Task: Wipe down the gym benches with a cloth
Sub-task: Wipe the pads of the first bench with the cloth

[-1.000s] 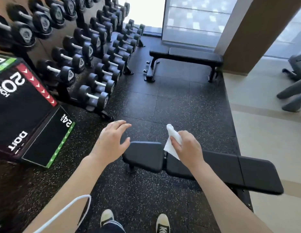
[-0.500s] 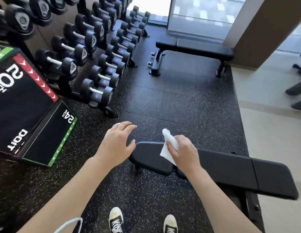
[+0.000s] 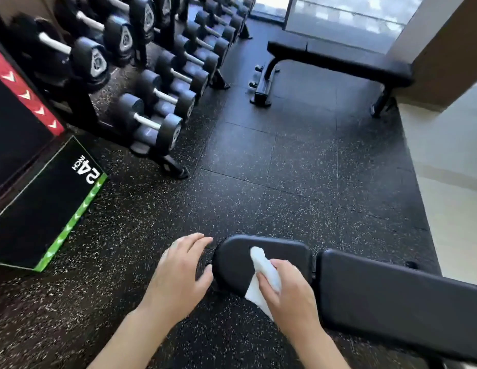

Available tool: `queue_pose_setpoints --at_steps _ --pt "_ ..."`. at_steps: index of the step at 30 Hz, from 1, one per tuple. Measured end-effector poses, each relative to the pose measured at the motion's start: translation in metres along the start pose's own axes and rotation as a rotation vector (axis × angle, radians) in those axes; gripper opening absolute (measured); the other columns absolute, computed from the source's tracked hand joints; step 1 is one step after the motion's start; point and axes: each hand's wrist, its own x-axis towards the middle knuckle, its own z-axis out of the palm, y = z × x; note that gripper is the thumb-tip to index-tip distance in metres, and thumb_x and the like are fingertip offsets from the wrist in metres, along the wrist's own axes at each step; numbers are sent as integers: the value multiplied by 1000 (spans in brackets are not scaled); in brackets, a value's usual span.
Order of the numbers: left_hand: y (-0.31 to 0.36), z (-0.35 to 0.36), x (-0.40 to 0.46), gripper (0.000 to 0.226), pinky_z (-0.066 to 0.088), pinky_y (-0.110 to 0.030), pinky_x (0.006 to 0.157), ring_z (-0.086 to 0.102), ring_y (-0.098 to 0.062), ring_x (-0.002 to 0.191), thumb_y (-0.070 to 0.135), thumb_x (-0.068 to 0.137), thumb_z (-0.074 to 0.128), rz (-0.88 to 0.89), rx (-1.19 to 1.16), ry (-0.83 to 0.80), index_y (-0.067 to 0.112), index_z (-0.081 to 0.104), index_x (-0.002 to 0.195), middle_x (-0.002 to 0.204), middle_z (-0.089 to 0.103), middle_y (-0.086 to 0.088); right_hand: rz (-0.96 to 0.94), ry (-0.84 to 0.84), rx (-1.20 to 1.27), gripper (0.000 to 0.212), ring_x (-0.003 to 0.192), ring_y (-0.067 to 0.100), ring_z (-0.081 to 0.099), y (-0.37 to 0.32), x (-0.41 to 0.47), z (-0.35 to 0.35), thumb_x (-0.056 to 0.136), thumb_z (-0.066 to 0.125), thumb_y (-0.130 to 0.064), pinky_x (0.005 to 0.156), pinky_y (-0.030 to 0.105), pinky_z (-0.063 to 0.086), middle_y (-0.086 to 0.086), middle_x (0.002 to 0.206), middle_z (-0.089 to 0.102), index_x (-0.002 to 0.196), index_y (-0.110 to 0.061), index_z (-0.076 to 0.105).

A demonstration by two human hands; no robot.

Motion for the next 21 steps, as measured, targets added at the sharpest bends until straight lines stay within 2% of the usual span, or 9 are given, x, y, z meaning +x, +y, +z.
queue_pose_setpoints --at_steps 4,9,12,15,21 --pt "-39 70 18 58 35 -42 124 35 -11 148 35 99 62 -47 -43 -22 26 48 154 156 45 12 -18 16 10 37 94 3 56 33 17 58 96 56 -57 77 25 46 -21 102 63 123 -31 61" --pt "-82 141 50 59 35 -44 123 36 -12 148 35 98 62 -25 -94 -10 25 48 154 155 46 11 -83 36 -20 33 93 5 58 63 48 111 97 55 -56 79 27 48 -18 100 62 119 -33 62" --pt "-103 176 65 57 34 -44 124 35 -11 149 40 99 59 12 -107 12 25 49 153 156 45 11 -153 109 -78 28 91 9 59 80 69 138 97 59 -50 80 29 49 -15 96 62 117 -31 66" --pt "-122 208 79 57 31 -42 125 32 -10 150 44 101 54 71 -104 17 26 48 154 158 42 12 -217 194 -135 29 86 13 59 97 88 159 97 62 -48 76 30 51 -13 90 58 116 -29 69" --pt "-149 243 95 55 34 -41 124 36 -8 147 47 101 51 167 -110 100 25 52 151 154 47 12 -259 276 -220 25 79 10 55 124 111 182 93 62 -53 66 25 41 -10 84 51 114 -40 64"
